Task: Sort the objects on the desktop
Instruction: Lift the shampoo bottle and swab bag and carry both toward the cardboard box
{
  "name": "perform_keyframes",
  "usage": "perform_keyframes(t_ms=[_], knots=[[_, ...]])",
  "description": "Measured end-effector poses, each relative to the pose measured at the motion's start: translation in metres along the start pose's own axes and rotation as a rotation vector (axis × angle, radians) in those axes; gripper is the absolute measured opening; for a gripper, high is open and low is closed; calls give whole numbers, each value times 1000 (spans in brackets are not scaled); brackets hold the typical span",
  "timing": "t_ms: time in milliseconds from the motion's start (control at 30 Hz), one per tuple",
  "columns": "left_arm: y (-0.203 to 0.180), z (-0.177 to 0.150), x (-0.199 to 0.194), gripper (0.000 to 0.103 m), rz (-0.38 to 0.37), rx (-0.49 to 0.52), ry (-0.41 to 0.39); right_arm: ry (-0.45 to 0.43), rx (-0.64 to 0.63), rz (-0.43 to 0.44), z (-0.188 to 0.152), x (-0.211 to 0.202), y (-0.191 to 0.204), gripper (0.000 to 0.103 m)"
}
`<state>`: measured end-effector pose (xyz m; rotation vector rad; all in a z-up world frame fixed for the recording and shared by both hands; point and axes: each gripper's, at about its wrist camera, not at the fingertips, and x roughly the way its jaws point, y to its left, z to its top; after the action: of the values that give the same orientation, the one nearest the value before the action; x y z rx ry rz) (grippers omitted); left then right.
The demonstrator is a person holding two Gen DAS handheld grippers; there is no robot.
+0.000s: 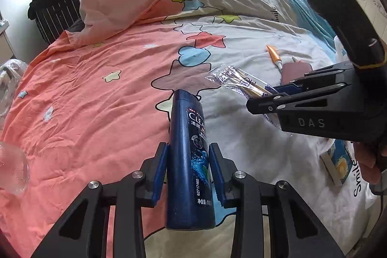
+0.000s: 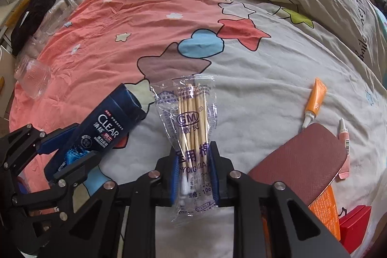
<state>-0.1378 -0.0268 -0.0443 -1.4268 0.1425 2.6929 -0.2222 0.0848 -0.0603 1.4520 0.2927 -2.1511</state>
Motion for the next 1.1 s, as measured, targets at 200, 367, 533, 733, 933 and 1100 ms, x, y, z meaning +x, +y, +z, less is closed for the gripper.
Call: perform_keyframes(t_ms=[200,367,533,733,933,1100], knots=[[0,-2,-9,35,-3,0,-17,-35,-31,-23,-8,-25,18,20],[0,-2,-19,34,-10,0,-35,-36,-44,-37,-15,-29,25,20],[6,-3,-16,34,-29,-45,-18,-30,-41,-36,-20,-30,27,20],[19,-4,-5,34,-99,-137,31,-32,-32,-36,-26,-32,26,21],[16,-5,0,36,-93,-143,43,-23,-19,-25,-32,-27,22,21],[12,-6,11,44,-63,-127,70,-22,-16,-22,-34,-24,19,21]])
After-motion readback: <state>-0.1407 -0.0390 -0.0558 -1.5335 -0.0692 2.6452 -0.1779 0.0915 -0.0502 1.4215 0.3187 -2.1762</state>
